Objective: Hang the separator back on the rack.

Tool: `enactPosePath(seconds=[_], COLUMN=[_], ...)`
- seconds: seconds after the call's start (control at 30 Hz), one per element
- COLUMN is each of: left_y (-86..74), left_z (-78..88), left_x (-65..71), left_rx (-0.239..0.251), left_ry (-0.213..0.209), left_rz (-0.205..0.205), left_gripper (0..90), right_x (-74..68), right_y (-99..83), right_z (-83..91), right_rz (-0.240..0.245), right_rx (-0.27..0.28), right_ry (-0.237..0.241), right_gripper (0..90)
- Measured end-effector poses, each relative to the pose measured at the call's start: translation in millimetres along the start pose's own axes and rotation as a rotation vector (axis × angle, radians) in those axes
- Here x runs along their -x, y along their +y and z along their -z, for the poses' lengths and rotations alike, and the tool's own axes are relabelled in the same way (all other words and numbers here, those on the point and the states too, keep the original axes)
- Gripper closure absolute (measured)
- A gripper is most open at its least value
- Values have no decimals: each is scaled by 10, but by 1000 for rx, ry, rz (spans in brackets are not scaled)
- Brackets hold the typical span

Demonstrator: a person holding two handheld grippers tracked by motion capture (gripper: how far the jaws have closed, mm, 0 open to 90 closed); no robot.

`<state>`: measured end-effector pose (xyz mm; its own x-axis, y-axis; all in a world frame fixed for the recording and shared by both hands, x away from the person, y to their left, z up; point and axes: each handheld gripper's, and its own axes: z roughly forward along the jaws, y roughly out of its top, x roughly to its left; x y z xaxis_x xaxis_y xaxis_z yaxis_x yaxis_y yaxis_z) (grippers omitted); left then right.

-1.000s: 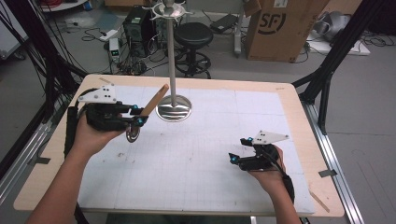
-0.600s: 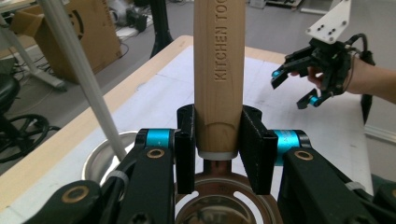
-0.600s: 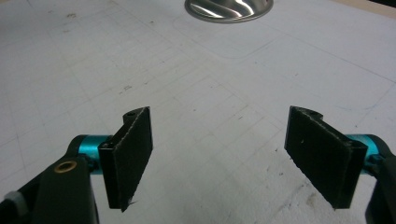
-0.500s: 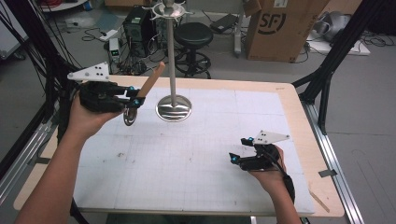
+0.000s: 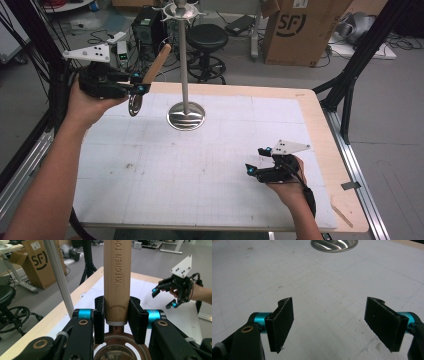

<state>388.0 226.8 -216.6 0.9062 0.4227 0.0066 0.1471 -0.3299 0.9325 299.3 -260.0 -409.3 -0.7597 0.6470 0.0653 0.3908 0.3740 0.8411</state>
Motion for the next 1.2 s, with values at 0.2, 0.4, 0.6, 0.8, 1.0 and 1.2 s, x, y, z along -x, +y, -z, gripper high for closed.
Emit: enactPosePath(seconds=[0.2,0.4,0.6,0.8,1.0,1.2], left_y=[30,31,57,133,216,242], left_z=[-1,6,7,2,-10,-38], left_x=[-58,-115,-164,-229,-295,-360], left_rx=[17,48,75,67,67,69], left_ry=[19,45,63,94,115,138], left_rz=[12,21,29,30,34,51], left_gripper=[690,690,690,690,690,690], right_x=[1,2,3,9,21,27], right_y=[-1,-1,-3,-6,-17,-27], right_z=[-6,-5,-12,-6,10,20], right_rz=[6,1,3,-1,-3,-4], right_rx=[2,2,-3,-1,0,-2], right_ry=[1,0,4,3,1,-1], right_gripper=[224,224,224,224,224,224])
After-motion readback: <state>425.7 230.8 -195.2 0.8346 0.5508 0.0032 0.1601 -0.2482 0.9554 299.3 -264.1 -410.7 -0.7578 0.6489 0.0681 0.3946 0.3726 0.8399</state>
